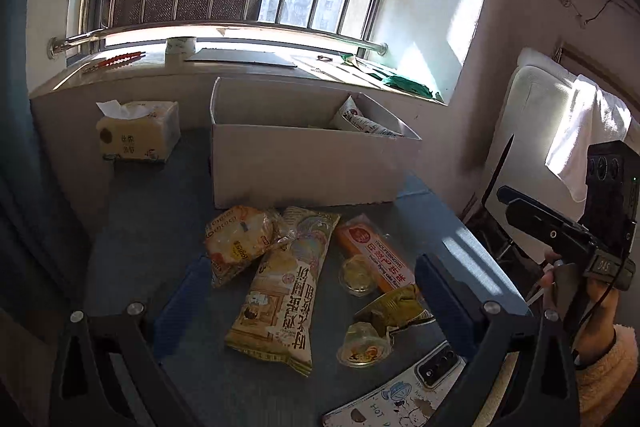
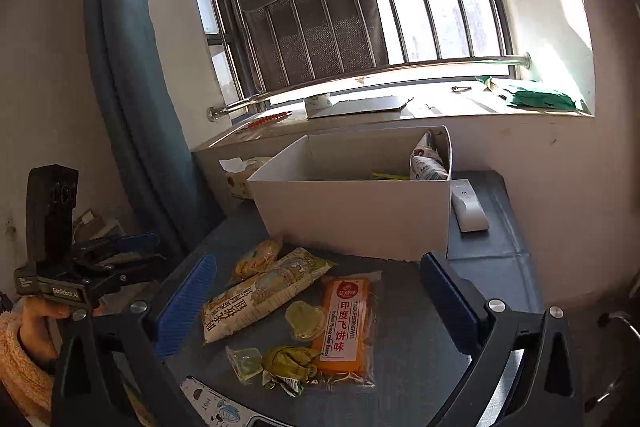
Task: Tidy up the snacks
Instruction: 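Move both open tools back over the remaining snacks on the table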
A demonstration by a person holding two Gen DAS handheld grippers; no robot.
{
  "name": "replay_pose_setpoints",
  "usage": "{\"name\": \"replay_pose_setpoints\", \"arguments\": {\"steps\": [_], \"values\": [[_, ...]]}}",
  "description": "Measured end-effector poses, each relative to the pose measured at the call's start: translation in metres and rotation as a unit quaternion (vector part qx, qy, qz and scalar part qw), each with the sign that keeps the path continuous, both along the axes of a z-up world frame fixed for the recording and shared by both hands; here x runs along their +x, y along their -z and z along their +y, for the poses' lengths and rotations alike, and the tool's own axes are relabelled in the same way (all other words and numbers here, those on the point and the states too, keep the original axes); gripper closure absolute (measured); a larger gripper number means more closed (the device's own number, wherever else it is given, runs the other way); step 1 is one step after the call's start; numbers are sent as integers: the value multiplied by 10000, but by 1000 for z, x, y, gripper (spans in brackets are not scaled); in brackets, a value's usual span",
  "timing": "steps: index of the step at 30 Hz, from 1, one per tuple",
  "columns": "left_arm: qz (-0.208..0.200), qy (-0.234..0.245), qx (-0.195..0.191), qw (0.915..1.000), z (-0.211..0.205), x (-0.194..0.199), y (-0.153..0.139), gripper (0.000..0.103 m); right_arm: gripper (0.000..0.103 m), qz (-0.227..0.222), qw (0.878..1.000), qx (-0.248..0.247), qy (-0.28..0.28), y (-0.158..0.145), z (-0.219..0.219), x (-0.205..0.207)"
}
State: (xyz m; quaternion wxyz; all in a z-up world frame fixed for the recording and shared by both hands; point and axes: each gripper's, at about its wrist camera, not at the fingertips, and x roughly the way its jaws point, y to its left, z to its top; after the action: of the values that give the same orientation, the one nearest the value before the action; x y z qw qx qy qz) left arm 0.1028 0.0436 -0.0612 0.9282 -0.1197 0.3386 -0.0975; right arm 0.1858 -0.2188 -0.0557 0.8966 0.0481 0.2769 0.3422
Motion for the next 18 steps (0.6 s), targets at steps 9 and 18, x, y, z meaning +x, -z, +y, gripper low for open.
{"name": "replay_pose_setpoints", "arguments": {"steps": [9,18], "values": [[376,-260,-29,9990,-10,-34,48,0,0,746,9963,-412,119,59,-9,-15],[405,-427,-113,9982,1,-33,50,0,0,854,9939,-695,34,70,1,-14]]}}
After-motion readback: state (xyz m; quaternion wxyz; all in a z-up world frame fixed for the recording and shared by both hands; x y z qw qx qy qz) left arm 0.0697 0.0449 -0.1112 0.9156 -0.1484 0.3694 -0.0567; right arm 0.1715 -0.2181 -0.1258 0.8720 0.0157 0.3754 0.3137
